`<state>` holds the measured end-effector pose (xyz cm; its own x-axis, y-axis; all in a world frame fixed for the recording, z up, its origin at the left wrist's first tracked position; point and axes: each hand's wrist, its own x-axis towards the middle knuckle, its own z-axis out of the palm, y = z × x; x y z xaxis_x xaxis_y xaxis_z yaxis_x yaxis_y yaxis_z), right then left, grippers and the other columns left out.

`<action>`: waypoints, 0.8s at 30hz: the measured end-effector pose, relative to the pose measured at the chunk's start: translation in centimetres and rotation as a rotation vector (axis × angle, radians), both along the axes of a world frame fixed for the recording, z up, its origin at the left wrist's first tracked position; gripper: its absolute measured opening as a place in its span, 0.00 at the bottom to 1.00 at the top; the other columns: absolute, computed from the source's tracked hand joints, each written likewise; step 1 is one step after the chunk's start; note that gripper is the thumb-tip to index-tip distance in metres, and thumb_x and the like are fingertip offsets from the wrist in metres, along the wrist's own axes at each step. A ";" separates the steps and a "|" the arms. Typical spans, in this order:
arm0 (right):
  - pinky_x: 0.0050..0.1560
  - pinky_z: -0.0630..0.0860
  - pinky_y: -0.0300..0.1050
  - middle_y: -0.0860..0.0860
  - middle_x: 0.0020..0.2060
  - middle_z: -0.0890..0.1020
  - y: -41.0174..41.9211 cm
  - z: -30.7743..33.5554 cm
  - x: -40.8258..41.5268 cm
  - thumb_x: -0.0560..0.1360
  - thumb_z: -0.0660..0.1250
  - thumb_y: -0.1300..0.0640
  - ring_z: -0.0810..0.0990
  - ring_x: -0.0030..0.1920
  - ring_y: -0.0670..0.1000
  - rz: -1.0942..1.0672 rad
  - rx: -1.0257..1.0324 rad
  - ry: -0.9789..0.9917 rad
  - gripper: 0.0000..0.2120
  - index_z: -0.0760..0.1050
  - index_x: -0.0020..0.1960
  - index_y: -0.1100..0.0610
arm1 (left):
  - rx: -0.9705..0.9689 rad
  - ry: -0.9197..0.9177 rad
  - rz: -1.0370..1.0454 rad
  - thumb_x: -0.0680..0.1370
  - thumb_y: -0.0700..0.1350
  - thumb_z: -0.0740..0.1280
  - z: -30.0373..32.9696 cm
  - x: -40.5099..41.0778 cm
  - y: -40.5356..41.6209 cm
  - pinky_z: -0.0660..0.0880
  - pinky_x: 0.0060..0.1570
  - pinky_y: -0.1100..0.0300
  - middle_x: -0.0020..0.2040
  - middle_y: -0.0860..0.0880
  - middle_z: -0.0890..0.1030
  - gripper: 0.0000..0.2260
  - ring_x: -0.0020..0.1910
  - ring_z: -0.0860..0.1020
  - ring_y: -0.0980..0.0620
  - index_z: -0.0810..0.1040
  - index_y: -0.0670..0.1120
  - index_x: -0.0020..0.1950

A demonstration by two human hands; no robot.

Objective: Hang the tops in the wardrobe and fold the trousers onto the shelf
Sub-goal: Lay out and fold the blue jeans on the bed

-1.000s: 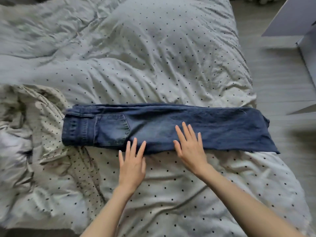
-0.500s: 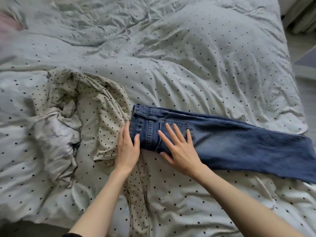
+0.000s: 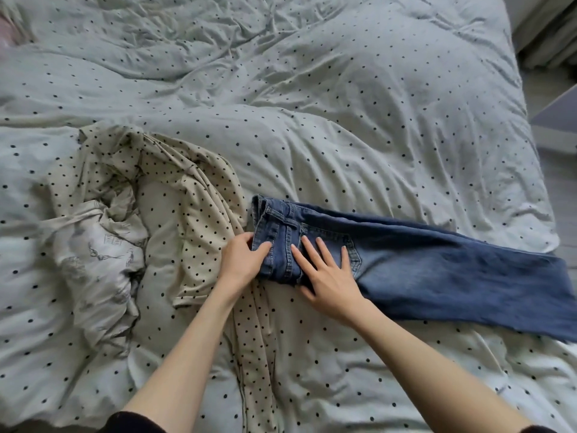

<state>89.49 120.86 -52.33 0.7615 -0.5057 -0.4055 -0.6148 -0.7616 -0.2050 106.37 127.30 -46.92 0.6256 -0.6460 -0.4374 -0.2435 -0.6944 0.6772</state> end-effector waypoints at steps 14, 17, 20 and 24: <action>0.70 0.42 0.67 0.50 0.77 0.38 -3.3 11.2 5.6 0.77 0.57 0.39 0.36 0.76 0.56 -0.069 0.113 -0.418 0.38 0.37 0.77 0.45 | -0.329 -0.546 0.030 0.78 0.42 0.62 14.6 0.3 -3.3 0.65 0.35 0.58 0.40 0.43 0.79 0.09 0.37 0.73 0.46 0.76 0.40 0.40; 0.73 0.47 0.61 0.48 0.77 0.39 -5.3 11.6 1.8 0.77 0.58 0.40 0.41 0.77 0.53 0.002 0.161 -0.426 0.37 0.39 0.77 0.45 | -0.270 -0.636 -0.050 0.79 0.42 0.61 14.9 -3.1 -4.6 0.61 0.37 0.61 0.45 0.43 0.78 0.08 0.43 0.73 0.46 0.78 0.41 0.45; 0.73 0.55 0.50 0.47 0.77 0.48 -6.1 9.8 -5.9 0.79 0.60 0.47 0.52 0.76 0.50 -0.102 0.262 -0.469 0.32 0.48 0.77 0.47 | -0.242 -0.613 -0.190 0.79 0.42 0.61 12.4 -9.8 -5.3 0.64 0.48 0.60 0.50 0.42 0.78 0.09 0.51 0.73 0.44 0.78 0.41 0.54; 0.63 0.68 0.42 0.53 0.67 0.74 -8.1 6.9 -15.7 0.82 0.56 0.55 0.74 0.65 0.49 -0.804 0.571 -0.732 0.16 0.70 0.68 0.55 | -0.238 -0.506 -0.363 0.77 0.40 0.63 8.5 -18.4 -7.3 0.68 0.56 0.51 0.51 0.40 0.76 0.11 0.54 0.72 0.41 0.77 0.40 0.59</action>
<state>73.75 112.72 -45.44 0.4558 -0.8266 -0.3301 -0.4676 0.0932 -0.8790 87.92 120.03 -38.46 0.4412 -0.8968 0.0337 -0.7616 -0.3543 0.5426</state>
